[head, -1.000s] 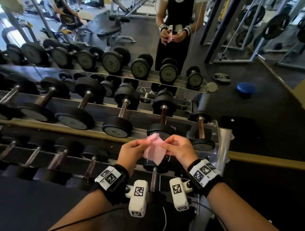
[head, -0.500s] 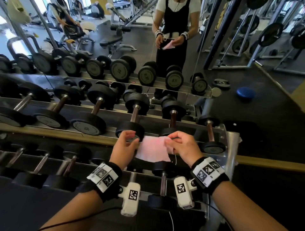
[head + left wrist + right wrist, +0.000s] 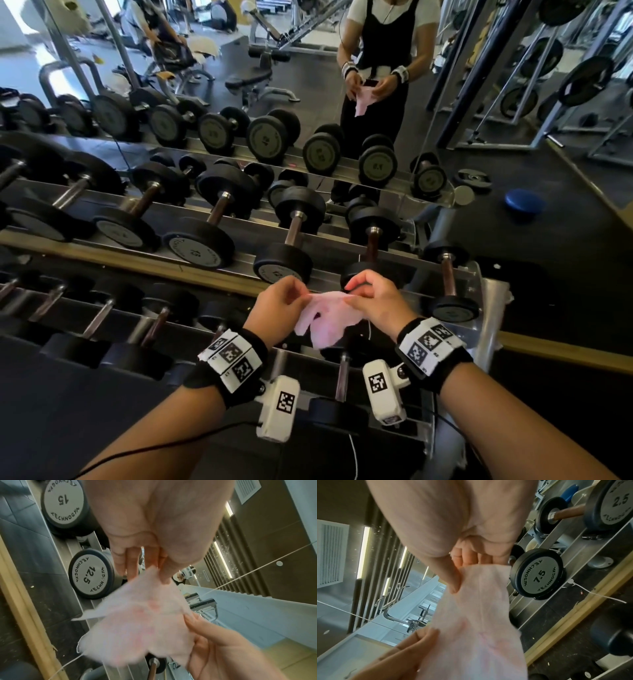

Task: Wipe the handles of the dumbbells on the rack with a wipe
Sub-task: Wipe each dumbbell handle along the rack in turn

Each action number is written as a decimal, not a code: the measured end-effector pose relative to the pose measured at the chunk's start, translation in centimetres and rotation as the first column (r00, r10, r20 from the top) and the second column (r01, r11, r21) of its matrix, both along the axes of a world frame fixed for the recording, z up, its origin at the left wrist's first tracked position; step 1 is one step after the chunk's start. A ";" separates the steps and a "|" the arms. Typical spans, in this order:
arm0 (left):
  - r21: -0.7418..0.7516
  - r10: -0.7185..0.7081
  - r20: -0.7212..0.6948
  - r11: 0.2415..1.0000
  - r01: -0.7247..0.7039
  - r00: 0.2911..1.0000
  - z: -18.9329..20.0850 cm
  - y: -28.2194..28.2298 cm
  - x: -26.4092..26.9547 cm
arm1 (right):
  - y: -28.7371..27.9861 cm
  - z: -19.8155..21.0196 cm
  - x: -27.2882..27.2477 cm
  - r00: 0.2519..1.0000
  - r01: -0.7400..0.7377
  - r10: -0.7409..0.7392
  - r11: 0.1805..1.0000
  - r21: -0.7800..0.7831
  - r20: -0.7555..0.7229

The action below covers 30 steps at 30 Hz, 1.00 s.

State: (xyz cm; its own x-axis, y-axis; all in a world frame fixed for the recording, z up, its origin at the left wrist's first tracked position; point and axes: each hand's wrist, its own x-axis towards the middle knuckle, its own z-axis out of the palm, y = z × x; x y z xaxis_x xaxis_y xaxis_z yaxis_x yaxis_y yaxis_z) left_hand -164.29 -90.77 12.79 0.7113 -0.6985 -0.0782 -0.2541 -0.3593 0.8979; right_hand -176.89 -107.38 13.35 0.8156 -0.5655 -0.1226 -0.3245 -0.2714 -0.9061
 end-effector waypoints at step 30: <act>-0.090 0.245 0.041 0.966 -0.241 0.969 -1.5 2.7 -0.1 | 3.3 -3.9 0.2 0.980 0.077 -0.105 0.983 0.167 0.167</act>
State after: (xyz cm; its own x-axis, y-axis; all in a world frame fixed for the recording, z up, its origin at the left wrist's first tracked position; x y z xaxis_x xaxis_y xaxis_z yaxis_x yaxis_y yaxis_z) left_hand -164.37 -88.10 11.31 0.8620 -0.5068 0.0138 -0.2147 -0.3403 0.9155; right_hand -176.70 -104.09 9.43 0.7786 -0.6227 -0.0778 -0.1748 -0.0960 -0.9799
